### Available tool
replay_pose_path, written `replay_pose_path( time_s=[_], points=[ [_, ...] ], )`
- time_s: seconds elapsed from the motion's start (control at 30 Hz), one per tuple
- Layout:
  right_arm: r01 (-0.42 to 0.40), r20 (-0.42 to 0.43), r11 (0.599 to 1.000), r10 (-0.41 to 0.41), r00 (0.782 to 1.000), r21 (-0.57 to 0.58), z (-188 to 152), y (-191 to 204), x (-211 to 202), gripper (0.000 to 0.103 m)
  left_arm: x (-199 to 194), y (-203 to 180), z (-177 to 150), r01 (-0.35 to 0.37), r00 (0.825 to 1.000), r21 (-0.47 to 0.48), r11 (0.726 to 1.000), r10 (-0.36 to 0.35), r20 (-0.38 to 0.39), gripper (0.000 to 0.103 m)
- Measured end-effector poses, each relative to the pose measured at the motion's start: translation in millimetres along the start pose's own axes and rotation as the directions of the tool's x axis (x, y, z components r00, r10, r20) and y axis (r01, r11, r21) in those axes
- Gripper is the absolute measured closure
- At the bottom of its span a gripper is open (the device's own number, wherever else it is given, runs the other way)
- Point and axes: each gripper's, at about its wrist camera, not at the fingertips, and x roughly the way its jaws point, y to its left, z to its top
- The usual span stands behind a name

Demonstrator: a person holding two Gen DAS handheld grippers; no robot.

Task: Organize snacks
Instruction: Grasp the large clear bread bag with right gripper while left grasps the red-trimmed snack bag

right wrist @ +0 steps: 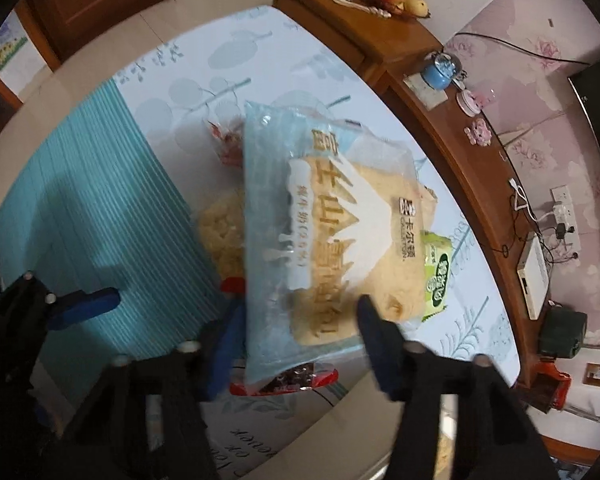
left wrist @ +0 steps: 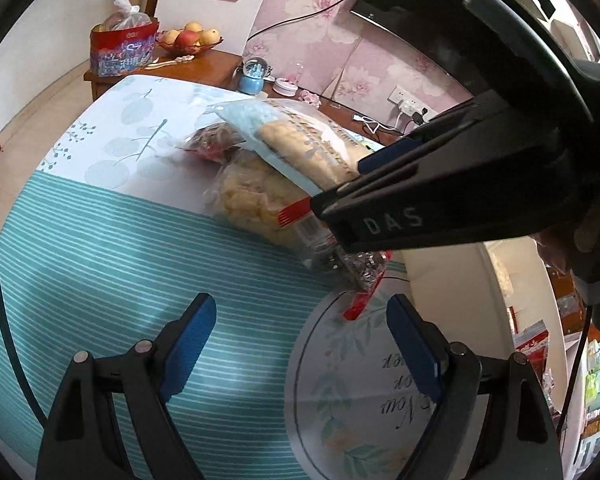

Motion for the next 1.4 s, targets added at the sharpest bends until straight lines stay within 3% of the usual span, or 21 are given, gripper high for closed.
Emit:
replay_pose_path(
  time_s=[0.03,0.2,0.3,0.9,1.13,1.23,1.4],
  points=[
    [0.004,0.002,1.000,-0.004,1.000,0.001,0,-1,-1,0.058,1,-2,1,0.003,1.000,0.003,1.000,-0.003,0.000,0.017],
    [-0.005,0.037,1.000,0.004,0.999,0.024,-1,-12,-14,0.090,5,-12,3,0.004,1.000,0.021,1.000,-0.004,-0.005,0.017],
    [-0.019,0.058,0.998,0.016,0.998,0.053,-3,-23,-20,0.096,10,-17,7,0.000,1.000,0.019,1.000,0.000,-0.011,0.017],
    [-0.120,0.259,0.952,0.045,0.965,0.281,-29,-103,-67,0.099,61,-43,38,-0.126,0.992,-0.127,0.984,0.121,-0.044,0.017],
    [-0.156,0.335,0.925,0.033,0.941,0.346,-48,-128,-92,0.099,80,-39,48,-0.187,0.980,-0.189,0.964,0.169,-0.108,0.024],
    [-0.159,0.351,0.918,0.023,0.936,0.363,-56,-134,-100,0.099,86,-43,50,-0.238,0.968,-0.164,0.957,0.220,-0.119,0.035],
    [-0.171,0.371,0.903,0.014,0.928,0.395,-73,-145,-112,0.099,87,-47,50,-0.238,0.968,-0.170,0.956,0.218,-0.128,0.039]
  ],
)
